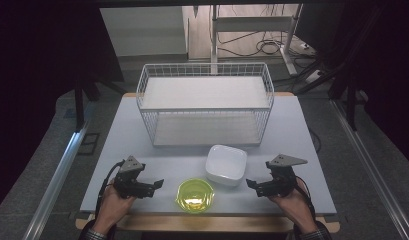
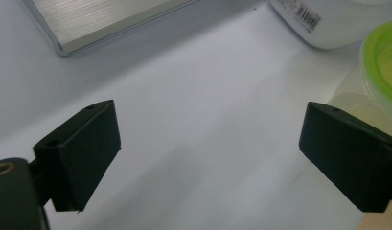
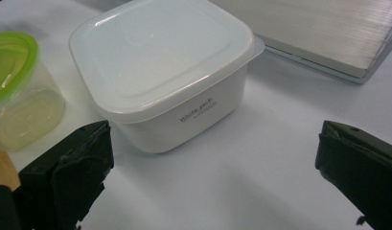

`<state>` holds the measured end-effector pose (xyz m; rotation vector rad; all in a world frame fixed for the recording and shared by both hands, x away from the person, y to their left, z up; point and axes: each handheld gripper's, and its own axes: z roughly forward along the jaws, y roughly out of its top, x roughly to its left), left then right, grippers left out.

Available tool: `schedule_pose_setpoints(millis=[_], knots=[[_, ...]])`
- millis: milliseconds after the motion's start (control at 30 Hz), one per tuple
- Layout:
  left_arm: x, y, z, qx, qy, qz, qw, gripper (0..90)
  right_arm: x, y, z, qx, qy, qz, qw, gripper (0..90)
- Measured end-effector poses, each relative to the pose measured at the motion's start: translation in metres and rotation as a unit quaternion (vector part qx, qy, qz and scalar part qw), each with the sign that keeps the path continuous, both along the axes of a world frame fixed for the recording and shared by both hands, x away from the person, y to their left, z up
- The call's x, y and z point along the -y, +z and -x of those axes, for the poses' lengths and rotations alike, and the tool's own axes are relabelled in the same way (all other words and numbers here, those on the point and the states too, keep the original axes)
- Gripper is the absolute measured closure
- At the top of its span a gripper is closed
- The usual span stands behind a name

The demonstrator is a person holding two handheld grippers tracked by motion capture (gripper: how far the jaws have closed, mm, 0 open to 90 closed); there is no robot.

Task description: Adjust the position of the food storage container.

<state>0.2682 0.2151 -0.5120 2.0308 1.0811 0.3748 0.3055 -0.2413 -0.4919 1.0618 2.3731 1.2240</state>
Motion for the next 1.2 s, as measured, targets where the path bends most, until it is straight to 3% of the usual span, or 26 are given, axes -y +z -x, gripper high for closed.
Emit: schedule_pose_setpoints(millis=[67,300,533,667,800,867,933,1000,1167,1200], knots=[[0.001,0.000,0.001,0.000,0.000,-0.007,1.0000,7.0,0.001,0.001,0.000,-0.006,-0.002,-0.005,1.0000,0.0],[0.004,0.007,0.005,0.015,-0.019,0.000,0.9997,10.0,0.001,0.003,0.000,-0.011,-0.011,-0.016,0.9998,2.4],[0.009,0.015,0.011,0.033,-0.034,0.021,0.9987,21.9,-0.001,0.002,0.000,-0.014,-0.011,-0.014,0.9997,5.7],[0.016,0.028,0.019,0.043,-0.053,0.052,0.9963,41.6,-0.002,0.003,0.001,-0.010,-0.011,-0.010,0.9998,6.8],[0.028,0.034,0.025,0.045,-0.065,0.056,0.9953,53.4,-0.002,0.003,0.000,-0.010,-0.013,-0.009,0.9998,7.2],[0.036,0.036,0.027,0.042,-0.078,0.056,0.9945,66.8,-0.001,0.003,0.000,-0.009,-0.015,-0.007,0.9998,7.8],[0.050,0.038,0.032,0.041,-0.105,0.055,0.9921,75.2,-0.001,0.004,0.000,-0.007,-0.017,-0.005,0.9998,8.1],[0.056,0.039,0.035,0.041,-0.115,0.056,0.9909,82.7,-0.001,0.004,0.000,-0.007,-0.018,-0.001,0.9998,8.7],[0.078,0.041,0.042,0.037,-0.150,0.063,0.9859,90.0,-0.002,0.006,0.002,0.004,-0.016,-0.002,0.9999,10.2],[0.086,0.042,0.044,0.037,-0.161,0.068,0.9840,90.0,-0.002,0.007,0.003,0.007,-0.017,-0.003,0.9998,10.5]])
